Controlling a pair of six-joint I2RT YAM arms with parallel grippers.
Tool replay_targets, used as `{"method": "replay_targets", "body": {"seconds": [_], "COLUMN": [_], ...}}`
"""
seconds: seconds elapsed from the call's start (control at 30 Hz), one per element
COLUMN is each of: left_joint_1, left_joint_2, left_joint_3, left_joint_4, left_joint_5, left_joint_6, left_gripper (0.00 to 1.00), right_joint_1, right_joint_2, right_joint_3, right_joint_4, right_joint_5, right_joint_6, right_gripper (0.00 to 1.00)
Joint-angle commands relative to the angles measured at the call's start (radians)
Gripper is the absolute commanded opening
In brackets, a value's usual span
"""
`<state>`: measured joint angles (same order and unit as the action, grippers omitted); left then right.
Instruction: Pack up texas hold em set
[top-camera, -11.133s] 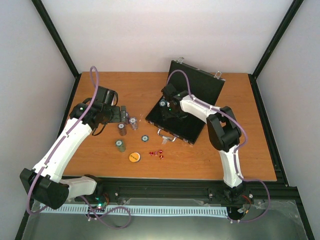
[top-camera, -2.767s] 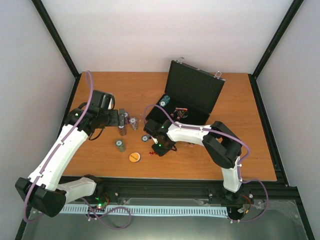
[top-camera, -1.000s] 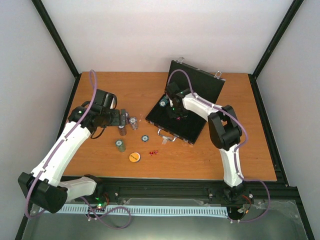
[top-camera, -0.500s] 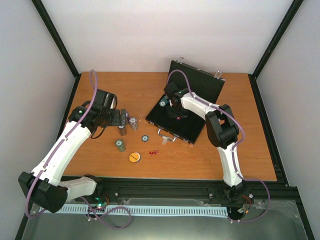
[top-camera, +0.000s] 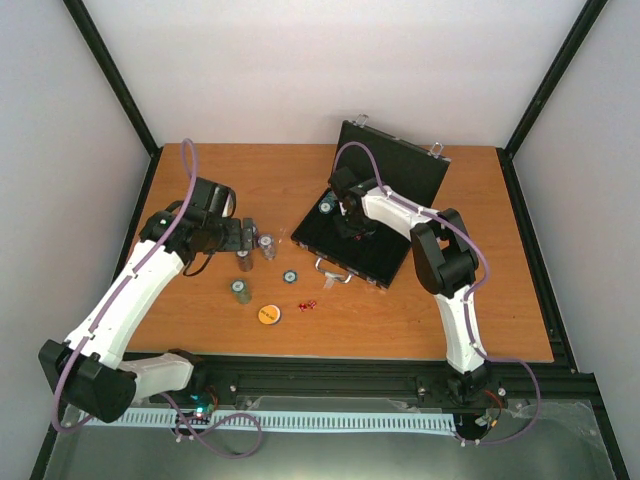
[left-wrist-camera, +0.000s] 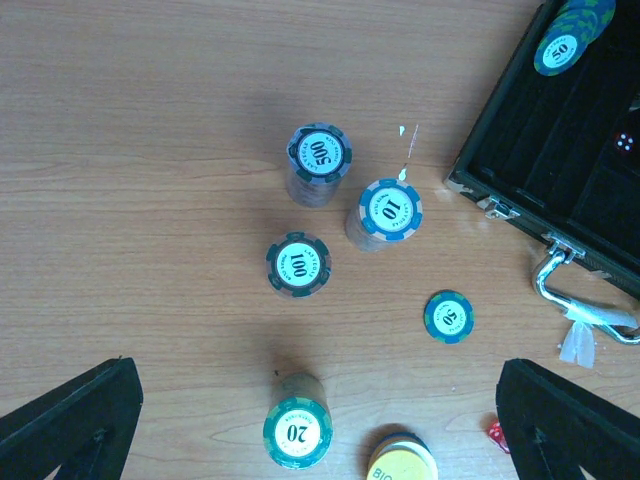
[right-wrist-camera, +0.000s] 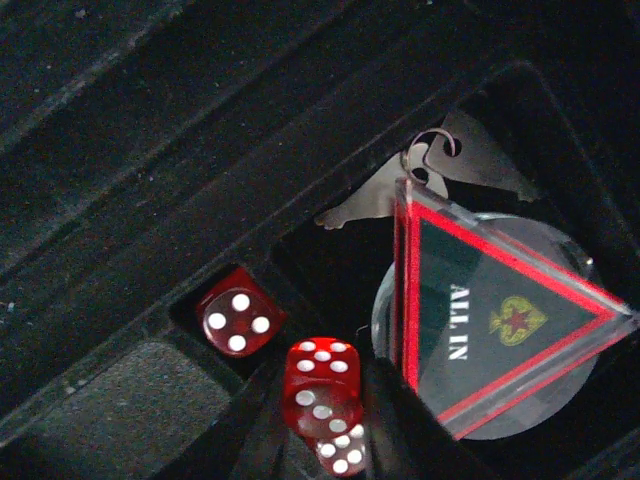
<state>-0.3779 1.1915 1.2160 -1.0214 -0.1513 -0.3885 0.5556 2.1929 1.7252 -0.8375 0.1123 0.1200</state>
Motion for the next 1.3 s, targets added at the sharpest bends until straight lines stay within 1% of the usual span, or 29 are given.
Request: {"method": "replay_targets", "body": {"seconds": [0.0,0.07,0.1,0.2,0.23,0.43,0.73,0.83,1.03,1.1,1.27], "left_joint_1": [0.002,0.002,0.002,0.002,0.003,0.002,0.002,0.002,0.002,0.002,0.002], "left_joint_2": [-0.001,-0.004,-0.006,-0.012,-0.013,-0.015,-0.019,-0.028,-0.048,-0.057,-0.066], "left_joint_3": [0.016,0.016,0.015,0.011,0.011,0.008,0.005,0.004,-0.009,-0.018,-0.029], "left_joint_4": [0.013,0.010,0.009,0.009,0.010,0.016,0.018,0.018,0.011,0.012,0.015], "left_joint_5": [0.003,0.001,0.000,-0.002,-0.002,-0.001,0.002,0.003,0.002,0.004,0.015], "left_joint_6": [-0.007,-0.007,-0.008,-0.010,-0.011,-0.010,-0.007,-0.008,-0.007,-0.007,-0.007], "left_gripper": [1.00,1.00,1.00,1.00,1.00,1.00,1.00,1.00,1.00,1.00,1.00], "right_joint_1": [-0.005,-0.005,-0.005,-0.005,-0.005,-0.005,0.014,0.080,0.278,0.318,0.368], "right_joint_2": [-0.026,-0.039,-0.049,-0.072,-0.086,-0.145,-0.208,-0.247,-0.344,-0.364,-0.384], "right_joint_3": [-0.015,-0.016,-0.017,-0.011,-0.009,-0.003,-0.005,-0.047,-0.207,-0.259,-0.350], "right_joint_4": [-0.007,0.002,0.007,0.008,0.008,-0.002,-0.061,-0.082,-0.057,-0.041,0.005], "right_joint_5": [-0.013,-0.019,-0.023,-0.038,-0.046,-0.068,-0.107,-0.094,-0.131,-0.156,-0.224], "right_joint_6": [-0.006,-0.012,-0.015,-0.025,-0.029,-0.023,-0.009,-0.013,0.005,0.018,0.028], "right_gripper": [0.32,0.46,0.50,0.60,0.61,0.64,0.62,0.62,0.62,0.62,0.61]}}
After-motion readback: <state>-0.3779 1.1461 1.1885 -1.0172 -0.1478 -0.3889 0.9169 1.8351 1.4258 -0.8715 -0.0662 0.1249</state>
